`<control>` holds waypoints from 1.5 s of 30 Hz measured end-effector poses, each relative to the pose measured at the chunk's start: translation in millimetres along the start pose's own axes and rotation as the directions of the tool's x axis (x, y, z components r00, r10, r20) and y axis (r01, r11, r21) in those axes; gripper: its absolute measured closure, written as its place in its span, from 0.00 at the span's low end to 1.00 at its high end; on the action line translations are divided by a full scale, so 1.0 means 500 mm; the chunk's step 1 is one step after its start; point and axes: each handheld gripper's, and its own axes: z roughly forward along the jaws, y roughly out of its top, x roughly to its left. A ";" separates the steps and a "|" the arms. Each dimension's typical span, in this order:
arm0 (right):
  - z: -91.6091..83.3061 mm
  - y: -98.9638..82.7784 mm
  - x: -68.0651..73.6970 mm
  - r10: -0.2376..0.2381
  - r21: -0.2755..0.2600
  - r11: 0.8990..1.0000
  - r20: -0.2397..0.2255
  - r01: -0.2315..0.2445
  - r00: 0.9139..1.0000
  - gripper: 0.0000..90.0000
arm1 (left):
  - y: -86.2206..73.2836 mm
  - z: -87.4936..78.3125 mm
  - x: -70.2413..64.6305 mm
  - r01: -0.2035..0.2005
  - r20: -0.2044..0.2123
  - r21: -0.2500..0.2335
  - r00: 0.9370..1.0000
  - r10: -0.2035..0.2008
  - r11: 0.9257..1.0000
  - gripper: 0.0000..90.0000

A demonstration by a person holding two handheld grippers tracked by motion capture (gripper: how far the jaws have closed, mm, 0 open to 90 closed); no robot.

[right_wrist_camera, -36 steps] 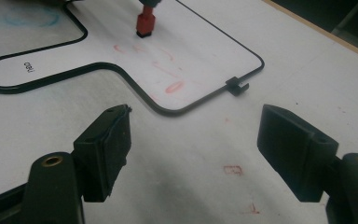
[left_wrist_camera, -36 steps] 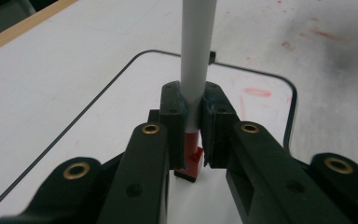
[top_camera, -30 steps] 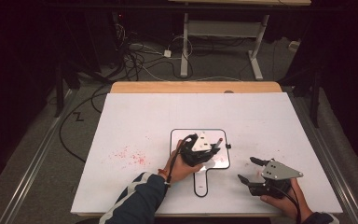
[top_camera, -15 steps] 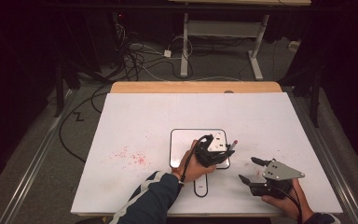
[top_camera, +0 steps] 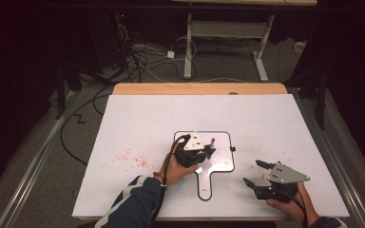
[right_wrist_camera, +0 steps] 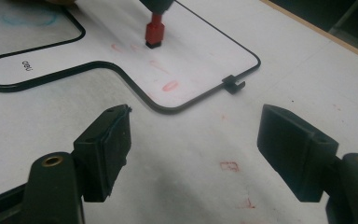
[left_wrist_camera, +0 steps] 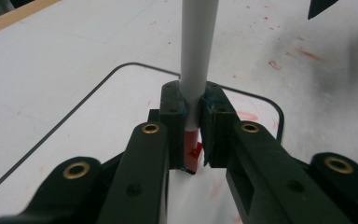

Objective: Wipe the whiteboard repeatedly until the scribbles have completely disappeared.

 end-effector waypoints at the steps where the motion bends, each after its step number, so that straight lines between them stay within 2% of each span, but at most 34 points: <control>1: 0.000 0.000 0.000 0.000 0.000 1.000 0.000 0.000 1.000 0.29 | -0.003 -0.005 0.001 0.001 -0.001 0.000 1.000 -0.001 1.000 0.88; 4: 0.000 0.000 -0.001 0.000 0.000 1.000 0.000 0.000 1.000 0.29 | -0.010 -0.015 0.001 0.020 0.004 -0.002 1.000 -0.020 1.000 0.88; 10: 0.001 0.001 0.000 -0.001 0.000 1.000 -0.002 0.001 1.000 0.29 | -0.008 -0.009 -0.022 0.002 0.025 -0.012 1.000 -0.001 1.000 0.88; 12: 0.004 0.001 0.000 -0.001 0.002 1.000 -0.003 0.001 1.000 0.29 | 0.004 0.008 -0.033 -0.020 0.025 -0.007 0.999 0.021 1.000 0.88; 16: 0.007 0.001 0.002 -0.005 0.007 1.000 -0.010 0.005 1.000 0.29 | 0.030 0.046 -0.052 -0.043 0.049 -0.007 0.998 0.044 0.999 0.88; 21: 0.007 0.000 0.001 -0.004 0.008 1.000 -0.011 0.004 1.000 0.29 | 0.059 0.092 -0.069 -0.056 0.084 -0.009 0.995 0.056 0.998 0.88; 27: 0.003 -0.004 -0.002 0.000 0.007 1.000 -0.009 0.000 1.000 0.29 | 0.072 0.116 -0.088 -0.063 0.111 -0.016 0.992 0.065 0.998 0.88; 33: 0.000 -0.002 -0.002 0.001 0.005 1.000 -0.005 -0.001 1.000 0.29 | 0.058 0.093 -0.078 -0.062 0.099 -0.012 0.993 0.063 0.998 0.88; 36: 0.000 -0.002 -0.001 -0.002 0.002 1.000 -0.004 0.002 1.000 0.29 | 0.043 0.072 -0.068 -0.050 0.092 -0.018 0.994 0.052 0.999 0.88; 39: 0.003 -0.002 0.000 -0.001 0.006 1.000 -0.005 0.001 1.000 0.29 | 0.031 0.051 -0.063 -0.069 0.074 -0.010 0.995 0.070 0.998 0.88; 41: 0.003 -0.001 0.001 -0.006 0.005 1.000 -0.005 0.006 1.000 0.29 | 0.018 0.033 -0.053 -0.052 0.073 -0.017 0.996 0.053 0.998 0.88; 45: 0.004 -0.001 0.001 -0.004 0.012 1.000 -0.004 0.004 1.000 0.29 | 0.001 0.003 -0.041 -0.053 0.053 -0.007 0.997 0.053 0.999 0.88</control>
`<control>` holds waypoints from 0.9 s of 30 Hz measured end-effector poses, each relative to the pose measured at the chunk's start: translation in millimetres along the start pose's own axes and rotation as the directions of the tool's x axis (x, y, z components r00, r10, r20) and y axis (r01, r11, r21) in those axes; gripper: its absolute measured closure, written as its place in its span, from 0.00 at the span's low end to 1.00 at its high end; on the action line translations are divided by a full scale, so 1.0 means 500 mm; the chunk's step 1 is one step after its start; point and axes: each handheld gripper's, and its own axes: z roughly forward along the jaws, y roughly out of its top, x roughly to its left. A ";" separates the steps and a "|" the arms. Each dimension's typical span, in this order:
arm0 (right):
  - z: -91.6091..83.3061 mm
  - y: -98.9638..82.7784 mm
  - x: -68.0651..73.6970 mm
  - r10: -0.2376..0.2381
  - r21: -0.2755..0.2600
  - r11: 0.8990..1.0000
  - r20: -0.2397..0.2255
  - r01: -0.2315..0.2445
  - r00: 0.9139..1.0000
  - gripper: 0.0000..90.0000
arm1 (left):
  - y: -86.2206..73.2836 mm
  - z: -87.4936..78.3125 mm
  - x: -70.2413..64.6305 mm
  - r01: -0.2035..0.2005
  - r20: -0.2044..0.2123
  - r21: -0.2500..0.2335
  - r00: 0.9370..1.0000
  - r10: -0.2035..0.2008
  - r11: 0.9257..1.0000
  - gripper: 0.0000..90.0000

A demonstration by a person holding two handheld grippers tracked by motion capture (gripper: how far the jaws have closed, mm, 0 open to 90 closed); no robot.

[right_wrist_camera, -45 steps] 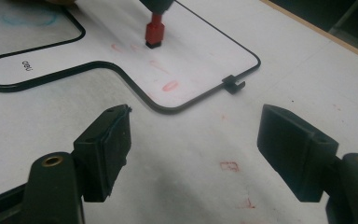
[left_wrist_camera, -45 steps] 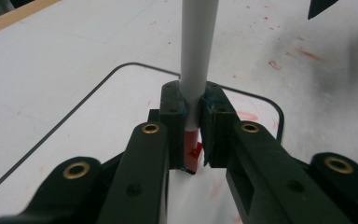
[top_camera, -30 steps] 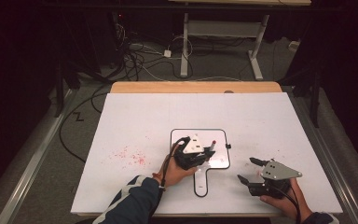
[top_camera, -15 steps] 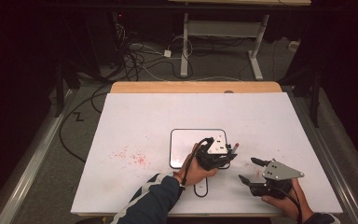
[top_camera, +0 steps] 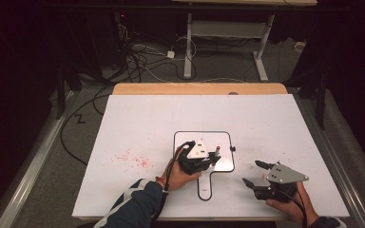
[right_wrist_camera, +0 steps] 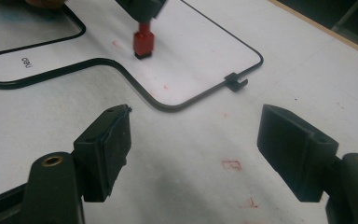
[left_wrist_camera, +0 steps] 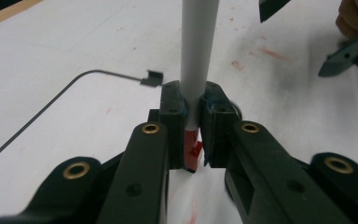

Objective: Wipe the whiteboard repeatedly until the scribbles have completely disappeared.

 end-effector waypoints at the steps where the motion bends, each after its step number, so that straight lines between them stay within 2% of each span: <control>1: 0.000 0.000 0.000 0.001 -0.002 1.000 -0.001 -0.001 1.000 0.29 | -0.005 -0.007 0.004 0.005 -0.004 -0.001 1.000 -0.005 1.000 0.88; 5: 0.000 0.001 0.001 0.000 -0.003 1.000 0.000 0.000 1.000 0.29 | -0.017 -0.024 0.010 0.026 -0.007 -0.004 1.000 -0.026 1.000 0.88; 12: 0.000 0.001 0.000 -0.003 -0.004 1.000 0.000 0.003 1.000 0.29 | -0.023 -0.042 -0.003 0.004 -0.001 0.014 1.000 -0.004 1.000 0.88; 16: -0.001 0.001 0.000 -0.001 -0.005 1.000 0.000 0.001 1.000 0.29 | -0.032 -0.055 -0.006 0.010 -0.001 0.010 1.000 -0.010 1.000 0.88; 18: 0.000 0.002 0.000 -0.005 -0.005 1.000 0.001 0.005 1.000 0.29 | -0.031 -0.048 -0.007 0.022 0.001 -0.003 1.000 -0.022 1.000 0.88; 22: 0.002 0.004 0.002 -0.007 -0.002 1.000 -0.002 0.007 1.000 0.29 | -0.012 -0.017 -0.021 -0.003 0.020 -0.011 1.000 0.003 1.000 0.88; 27: 0.004 0.003 0.001 -0.007 -0.002 1.000 -0.005 0.007 1.000 0.29 | 0.012 0.026 -0.028 -0.005 0.040 -0.020 0.999 0.006 1.000 0.88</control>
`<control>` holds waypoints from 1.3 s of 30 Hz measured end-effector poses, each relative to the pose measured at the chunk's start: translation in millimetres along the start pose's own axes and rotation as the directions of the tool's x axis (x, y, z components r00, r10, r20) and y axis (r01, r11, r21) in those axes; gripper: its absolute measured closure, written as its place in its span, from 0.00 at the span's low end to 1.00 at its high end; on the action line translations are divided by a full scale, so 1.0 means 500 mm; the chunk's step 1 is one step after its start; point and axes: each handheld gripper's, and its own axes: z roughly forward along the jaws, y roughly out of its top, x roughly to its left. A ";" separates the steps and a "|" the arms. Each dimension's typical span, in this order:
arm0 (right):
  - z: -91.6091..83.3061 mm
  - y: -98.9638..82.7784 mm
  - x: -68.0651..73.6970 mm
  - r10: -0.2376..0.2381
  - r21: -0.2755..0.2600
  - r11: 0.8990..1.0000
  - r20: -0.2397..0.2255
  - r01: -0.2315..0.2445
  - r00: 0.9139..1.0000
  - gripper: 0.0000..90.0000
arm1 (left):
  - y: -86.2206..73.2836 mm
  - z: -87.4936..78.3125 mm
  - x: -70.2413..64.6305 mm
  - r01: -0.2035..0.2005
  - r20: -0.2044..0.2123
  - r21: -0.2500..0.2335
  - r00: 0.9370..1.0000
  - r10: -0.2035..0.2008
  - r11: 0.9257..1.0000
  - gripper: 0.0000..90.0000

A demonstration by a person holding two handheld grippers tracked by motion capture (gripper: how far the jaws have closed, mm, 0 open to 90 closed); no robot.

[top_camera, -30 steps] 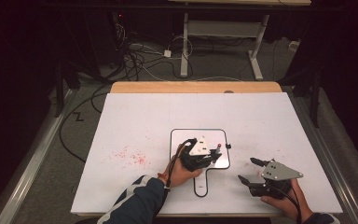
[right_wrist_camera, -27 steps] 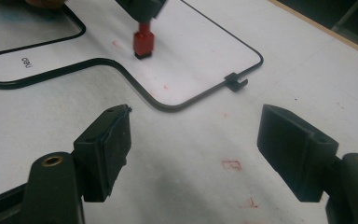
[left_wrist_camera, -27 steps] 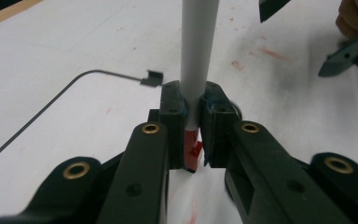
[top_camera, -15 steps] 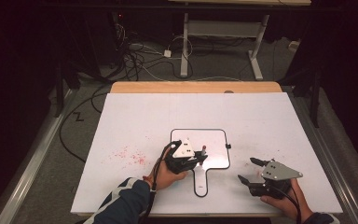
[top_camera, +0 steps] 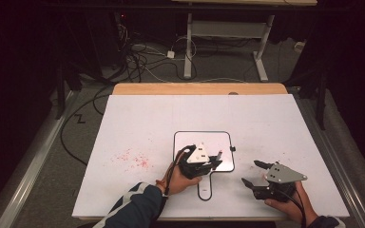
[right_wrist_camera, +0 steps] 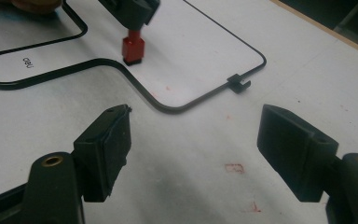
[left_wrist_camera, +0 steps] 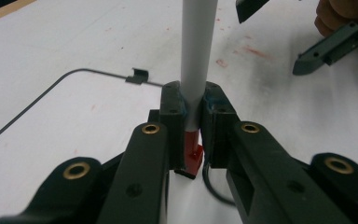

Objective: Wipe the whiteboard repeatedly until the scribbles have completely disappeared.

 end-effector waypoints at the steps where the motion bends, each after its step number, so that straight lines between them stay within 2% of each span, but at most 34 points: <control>1: 0.000 -0.001 0.000 0.002 0.001 1.000 0.000 -0.002 1.000 0.29 | 0.005 0.009 0.000 0.005 0.005 -0.004 1.000 -0.005 1.000 0.88; 3: -0.002 -0.002 -0.001 0.002 0.002 1.000 0.001 -0.002 1.000 0.29 | 0.014 0.026 -0.002 0.006 0.014 -0.006 1.000 -0.006 1.000 0.88; 9: -0.004 -0.003 -0.004 0.008 0.000 1.000 0.006 -0.008 1.000 0.29 | 0.041 0.070 -0.021 -0.023 0.033 -0.004 0.999 0.023 1.000 0.88; 13: -0.005 -0.002 -0.002 0.003 -0.001 1.000 0.004 -0.003 1.000 0.29 | 0.047 0.081 -0.022 -0.029 0.025 -0.004 0.999 0.029 1.000 0.88; 16: -0.005 -0.002 -0.003 0.003 -0.003 1.000 0.005 -0.003 1.000 0.29 | 0.047 0.077 -0.022 -0.030 0.024 0.006 0.999 0.030 1.000 0.88; 18: -0.006 -0.003 -0.004 0.004 -0.002 1.000 0.007 -0.004 1.000 0.29 | 0.044 0.066 -0.017 -0.034 0.015 0.020 0.999 0.033 0.999 0.88; 22: -0.006 -0.003 -0.003 0.006 -0.002 1.000 0.007 -0.006 1.000 0.29 | 0.029 0.038 0.002 0.002 0.000 0.028 1.000 -0.002 1.000 0.88; 27: -0.006 -0.001 -0.002 0.001 -0.001 1.000 0.009 -0.001 1.000 0.29 | 0.005 -0.001 0.018 0.028 -0.018 0.025 0.999 -0.028 0.999 0.88; 31: -0.004 -0.002 -0.001 0.005 0.005 1.000 0.010 -0.005 1.000 0.29 | -0.012 -0.037 0.026 0.034 -0.039 0.041 0.999 -0.033 0.999 0.88; 39: -0.004 -0.001 -0.001 0.005 0.001 1.000 0.017 -0.005 1.000 0.29 | -0.038 -0.087 0.035 0.044 -0.067 0.061 0.997 -0.040 0.997 0.88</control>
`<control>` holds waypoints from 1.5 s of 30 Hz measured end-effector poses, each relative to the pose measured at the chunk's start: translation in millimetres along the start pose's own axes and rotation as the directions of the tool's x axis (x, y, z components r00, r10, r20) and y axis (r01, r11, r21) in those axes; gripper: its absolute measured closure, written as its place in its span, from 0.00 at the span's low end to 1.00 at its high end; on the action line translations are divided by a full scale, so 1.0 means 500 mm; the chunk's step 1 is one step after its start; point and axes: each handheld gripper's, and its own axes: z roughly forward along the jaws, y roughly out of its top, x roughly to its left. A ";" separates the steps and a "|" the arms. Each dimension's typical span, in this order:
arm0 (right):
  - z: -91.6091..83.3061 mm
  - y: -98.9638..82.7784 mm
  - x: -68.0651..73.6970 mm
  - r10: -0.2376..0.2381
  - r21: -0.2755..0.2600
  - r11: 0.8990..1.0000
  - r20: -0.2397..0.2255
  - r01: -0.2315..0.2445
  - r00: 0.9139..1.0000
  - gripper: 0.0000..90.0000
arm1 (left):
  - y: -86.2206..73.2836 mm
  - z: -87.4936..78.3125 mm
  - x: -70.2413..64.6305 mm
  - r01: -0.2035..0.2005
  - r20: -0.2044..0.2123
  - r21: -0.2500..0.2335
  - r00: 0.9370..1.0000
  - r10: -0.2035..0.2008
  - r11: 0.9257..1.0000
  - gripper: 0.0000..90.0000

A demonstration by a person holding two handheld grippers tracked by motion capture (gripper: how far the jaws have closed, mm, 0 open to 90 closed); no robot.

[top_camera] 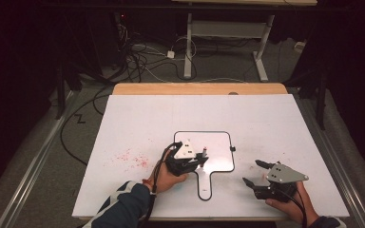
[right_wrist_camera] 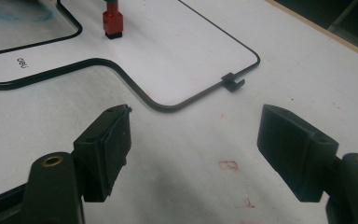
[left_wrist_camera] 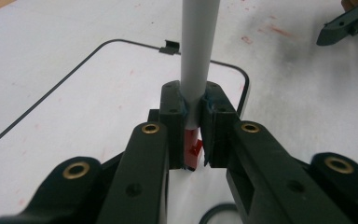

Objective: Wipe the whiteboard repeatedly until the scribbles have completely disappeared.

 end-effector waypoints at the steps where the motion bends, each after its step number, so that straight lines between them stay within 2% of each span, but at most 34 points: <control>1: 0.000 0.000 0.000 0.000 0.000 1.000 0.000 0.000 1.000 0.29 | -0.005 -0.006 0.003 0.008 0.000 0.000 1.000 -0.008 1.000 0.88; 2: 0.000 0.000 0.000 0.000 0.000 1.000 -0.001 0.000 1.000 0.29 | -0.007 -0.010 0.003 0.013 0.012 -0.003 1.000 -0.013 1.000 0.88; 7: 0.001 0.000 0.000 -0.002 0.002 1.000 0.000 0.002 1.000 0.29 | -0.013 -0.023 0.001 -0.004 0.004 0.005 1.000 0.004 1.000 0.88; 9: 0.001 0.001 0.000 0.000 0.000 1.000 0.000 0.000 1.000 0.29 | -0.016 -0.026 0.001 0.003 0.006 0.000 1.000 -0.003 1.000 0.88; 13: 0.003 0.001 0.000 0.000 0.002 1.000 -0.002 0.000 1.000 0.29 | -0.023 -0.037 -0.002 -0.026 -0.003 0.002 1.000 0.026 1.000 0.88; 16: 0.004 0.000 0.000 0.000 0.003 1.000 -0.003 0.000 1.000 0.29 | -0.030 -0.048 0.001 -0.015 -0.009 0.001 1.000 0.015 1.000 0.88; 17: 0.004 0.001 0.000 0.000 0.002 1.000 -0.002 0.000 1.000 0.29 | -0.033 -0.053 0.001 0.003 -0.028 0.014 1.000 -0.002 1.000 0.88; 19: 0.004 0.002 0.000 0.001 0.000 1.000 -0.001 -0.001 1.000 0.29 | -0.033 -0.056 0.001 0.002 -0.033 0.016 0.999 -0.002 1.000 0.88; 20: 0.003 0.003 0.000 0.001 -0.001 1.000 0.000 -0.001 1.000 0.29 | -0.032 -0.053 0.003 -0.013 -0.005 0.001 1.000 0.013 1.000 0.88; 24: 0.005 0.006 -0.004 0.004 -0.009 1.000 0.000 -0.004 1.000 0.29 | -0.029 -0.055 0.004 -0.002 0.006 -0.011 1.000 0.002 1.000 0.88; 27: 0.007 0.007 -0.007 0.007 -0.011 1.000 0.001 -0.007 1.000 0.29 | -0.024 -0.061 0.008 0.014 -0.024 -0.018 1.000 -0.015 1.000 0.88; 33: 0.008 0.013 -0.008 0.024 -0.026 0.999 0.001 -0.024 1.000 0.30 | -0.011 -0.066 0.008 0.010 -0.041 -0.031 0.999 -0.011 0.999 0.87; 37: 0.010 0.020 -0.007 0.024 -0.037 0.999 -0.004 -0.025 1.000 0.30 | -0.005 -0.063 0.009 0.012 -0.041 -0.035 0.999 -0.013 0.999 0.87; 41: 0.010 0.027 -0.011 0.051 -0.062 0.997 -0.008 -0.052 0.999 0.31 | 0.001 -0.056 0.005 0.012 -0.041 -0.028 0.999 -0.013 1.000 0.87; 45: 0.005 0.047 -0.012 0.079 -0.092 0.992 -0.041 -0.082 0.996 0.32 | 0.012 -0.044 -0.002 0.009 -0.034 -0.022 0.999 -0.009 1.000 0.87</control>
